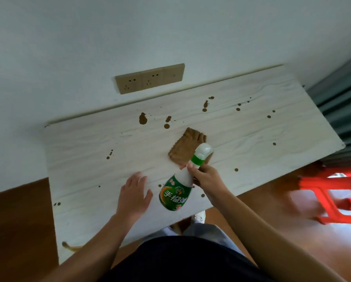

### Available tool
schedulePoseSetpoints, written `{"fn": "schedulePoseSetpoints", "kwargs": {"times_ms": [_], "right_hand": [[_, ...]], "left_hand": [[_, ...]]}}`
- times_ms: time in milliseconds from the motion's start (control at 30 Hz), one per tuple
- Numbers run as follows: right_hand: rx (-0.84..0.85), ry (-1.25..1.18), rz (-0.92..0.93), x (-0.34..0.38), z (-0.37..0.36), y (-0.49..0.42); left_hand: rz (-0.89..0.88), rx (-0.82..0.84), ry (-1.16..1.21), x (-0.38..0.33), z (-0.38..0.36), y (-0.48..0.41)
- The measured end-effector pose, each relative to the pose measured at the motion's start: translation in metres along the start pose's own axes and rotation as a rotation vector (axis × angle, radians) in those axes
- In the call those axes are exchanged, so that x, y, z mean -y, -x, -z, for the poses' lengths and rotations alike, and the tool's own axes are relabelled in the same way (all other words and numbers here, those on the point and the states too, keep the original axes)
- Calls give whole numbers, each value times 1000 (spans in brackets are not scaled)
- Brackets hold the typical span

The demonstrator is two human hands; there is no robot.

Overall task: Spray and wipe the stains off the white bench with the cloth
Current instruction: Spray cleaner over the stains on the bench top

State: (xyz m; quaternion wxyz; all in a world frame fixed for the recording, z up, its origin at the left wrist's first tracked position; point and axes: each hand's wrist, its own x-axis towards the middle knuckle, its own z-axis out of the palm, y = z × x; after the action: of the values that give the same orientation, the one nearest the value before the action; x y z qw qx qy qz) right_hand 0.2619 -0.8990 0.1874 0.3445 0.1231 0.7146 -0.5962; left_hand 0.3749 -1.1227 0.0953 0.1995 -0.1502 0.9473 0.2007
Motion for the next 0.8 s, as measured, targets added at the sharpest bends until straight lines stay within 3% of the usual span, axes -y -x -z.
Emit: {"fn": "schedulePoseSetpoints", "kwargs": {"times_ms": [133, 433, 800], "right_hand": [[-91, -75, 6, 5, 3, -1], [-275, 343, 182, 26, 57, -32], [-67, 596, 276, 63, 109, -115]], "left_hand": [[-75, -3, -25, 12, -13, -3], [-66, -20, -69, 1, -18, 3], [66, -122, -35, -22, -29, 3]]}}
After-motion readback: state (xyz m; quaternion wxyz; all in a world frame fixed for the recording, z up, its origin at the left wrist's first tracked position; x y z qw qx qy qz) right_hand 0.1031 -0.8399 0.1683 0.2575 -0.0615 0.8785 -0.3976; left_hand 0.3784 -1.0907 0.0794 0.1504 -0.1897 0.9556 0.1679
